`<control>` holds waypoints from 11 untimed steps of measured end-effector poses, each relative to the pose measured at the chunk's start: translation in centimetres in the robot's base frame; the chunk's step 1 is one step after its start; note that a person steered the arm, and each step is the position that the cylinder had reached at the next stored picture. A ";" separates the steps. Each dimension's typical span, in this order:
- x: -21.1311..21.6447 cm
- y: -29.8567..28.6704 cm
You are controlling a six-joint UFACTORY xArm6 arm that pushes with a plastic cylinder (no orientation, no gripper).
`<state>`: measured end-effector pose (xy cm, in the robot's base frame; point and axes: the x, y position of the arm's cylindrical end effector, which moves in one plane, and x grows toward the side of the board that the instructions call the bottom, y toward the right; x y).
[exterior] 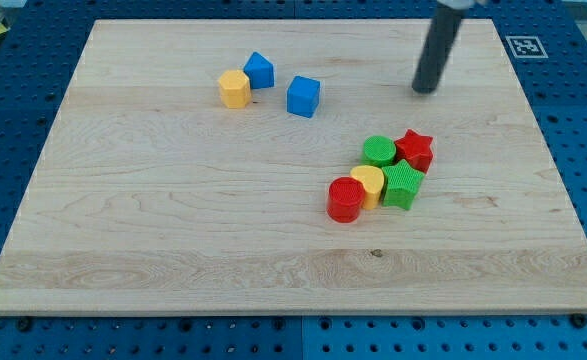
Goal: Move the blue cube above the red circle
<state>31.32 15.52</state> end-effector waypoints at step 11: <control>15.0 -19.9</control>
<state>46.33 -4.38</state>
